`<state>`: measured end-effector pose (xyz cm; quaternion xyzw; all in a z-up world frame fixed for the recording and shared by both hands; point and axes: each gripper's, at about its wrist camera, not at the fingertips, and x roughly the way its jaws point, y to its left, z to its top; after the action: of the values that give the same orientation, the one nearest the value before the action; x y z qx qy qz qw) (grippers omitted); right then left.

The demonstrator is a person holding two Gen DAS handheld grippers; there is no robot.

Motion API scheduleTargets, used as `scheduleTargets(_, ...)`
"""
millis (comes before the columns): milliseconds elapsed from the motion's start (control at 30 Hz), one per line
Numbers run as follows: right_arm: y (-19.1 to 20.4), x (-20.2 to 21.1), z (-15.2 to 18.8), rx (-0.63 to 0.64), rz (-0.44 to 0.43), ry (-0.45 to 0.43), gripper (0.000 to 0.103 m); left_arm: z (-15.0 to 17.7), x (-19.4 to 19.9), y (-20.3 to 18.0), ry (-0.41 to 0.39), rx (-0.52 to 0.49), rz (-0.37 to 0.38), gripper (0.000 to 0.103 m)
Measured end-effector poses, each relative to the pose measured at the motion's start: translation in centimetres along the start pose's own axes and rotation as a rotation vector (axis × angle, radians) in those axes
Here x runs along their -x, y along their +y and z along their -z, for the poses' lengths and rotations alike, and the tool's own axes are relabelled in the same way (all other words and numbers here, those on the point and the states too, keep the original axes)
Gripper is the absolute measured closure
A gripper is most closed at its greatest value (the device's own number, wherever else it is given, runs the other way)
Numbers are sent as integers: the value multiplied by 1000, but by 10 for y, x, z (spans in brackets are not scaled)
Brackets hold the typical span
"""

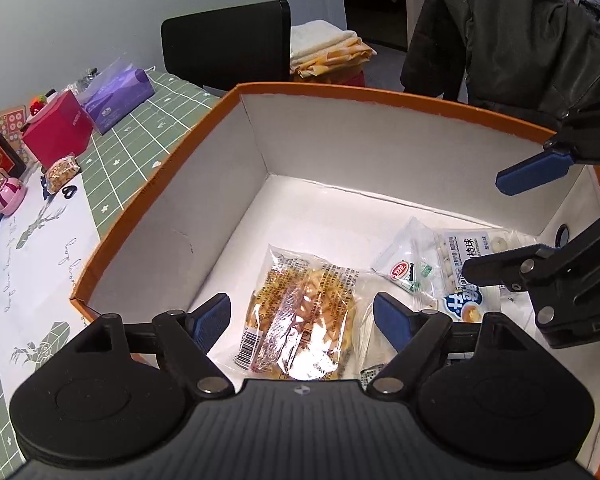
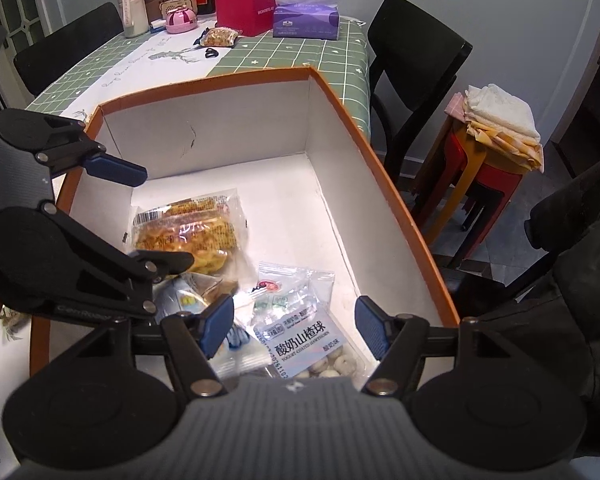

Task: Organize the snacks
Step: 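Lower and release the cracker bag with the left tool while the right tool releases the hawthorn pack, then move both tools back from the box toward the snacks on the table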

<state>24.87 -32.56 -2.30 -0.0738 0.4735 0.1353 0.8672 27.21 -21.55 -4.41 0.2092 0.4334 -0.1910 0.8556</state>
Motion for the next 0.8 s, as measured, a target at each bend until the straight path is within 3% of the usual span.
scheduleTargets(800, 17, 23, -6, -19, 5, -78, 37, 17, 66, 41, -105, 73, -29, 8)
